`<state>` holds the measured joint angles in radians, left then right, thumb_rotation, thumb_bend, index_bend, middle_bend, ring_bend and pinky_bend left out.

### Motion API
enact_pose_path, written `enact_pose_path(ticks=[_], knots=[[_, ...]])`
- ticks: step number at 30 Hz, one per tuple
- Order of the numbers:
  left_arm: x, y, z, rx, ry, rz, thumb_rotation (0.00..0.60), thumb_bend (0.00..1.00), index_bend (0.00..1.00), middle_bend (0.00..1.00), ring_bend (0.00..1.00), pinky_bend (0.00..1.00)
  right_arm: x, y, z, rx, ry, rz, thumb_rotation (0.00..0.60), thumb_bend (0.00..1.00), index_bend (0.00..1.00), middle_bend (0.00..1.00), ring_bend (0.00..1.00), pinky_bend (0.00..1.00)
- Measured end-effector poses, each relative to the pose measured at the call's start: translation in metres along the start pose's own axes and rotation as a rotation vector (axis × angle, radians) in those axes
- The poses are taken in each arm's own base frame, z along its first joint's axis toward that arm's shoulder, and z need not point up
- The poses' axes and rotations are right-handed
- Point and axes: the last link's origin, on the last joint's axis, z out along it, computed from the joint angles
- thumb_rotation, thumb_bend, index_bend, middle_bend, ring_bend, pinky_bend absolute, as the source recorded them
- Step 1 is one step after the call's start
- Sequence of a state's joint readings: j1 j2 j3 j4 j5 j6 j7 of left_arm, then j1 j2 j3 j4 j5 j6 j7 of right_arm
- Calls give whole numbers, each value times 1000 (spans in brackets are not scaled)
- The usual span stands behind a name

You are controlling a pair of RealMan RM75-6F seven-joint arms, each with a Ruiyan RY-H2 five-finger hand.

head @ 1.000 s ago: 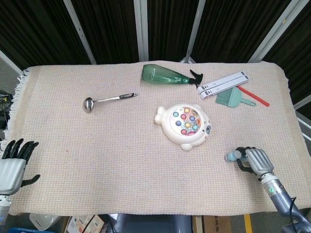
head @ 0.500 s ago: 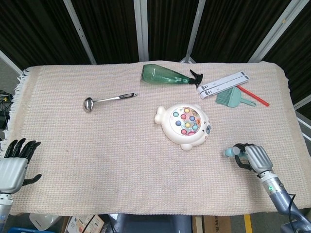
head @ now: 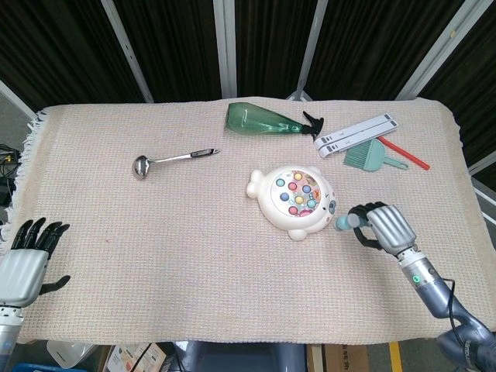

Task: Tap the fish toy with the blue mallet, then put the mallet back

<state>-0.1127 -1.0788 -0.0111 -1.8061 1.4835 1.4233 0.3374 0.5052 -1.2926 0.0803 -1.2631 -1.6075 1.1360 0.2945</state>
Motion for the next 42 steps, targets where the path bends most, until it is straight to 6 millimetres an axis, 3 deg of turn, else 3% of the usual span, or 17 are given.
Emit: enact_pose_path(ticks=[6,19,27,42], knots=[[-2,1,0,-4,-10,-2,600,44,157,119,0,0,25,-19,38,45,-53,-100,600,782,903,792,707,682],[-9,-3,8,6,-43,-9,600,44,157,119,0,0,48,-46,108,27,-189,-289,600,790,923,807,724,697],[-13,-4,13,6,-61,-17,600,44,156,119,0,0,43,-53,119,13,-245,-340,600,791,930,812,728,702],[-17,-8,19,10,-79,-29,600,44,155,114,0,0,28,-59,122,4,-299,-373,600,791,936,816,732,704]])
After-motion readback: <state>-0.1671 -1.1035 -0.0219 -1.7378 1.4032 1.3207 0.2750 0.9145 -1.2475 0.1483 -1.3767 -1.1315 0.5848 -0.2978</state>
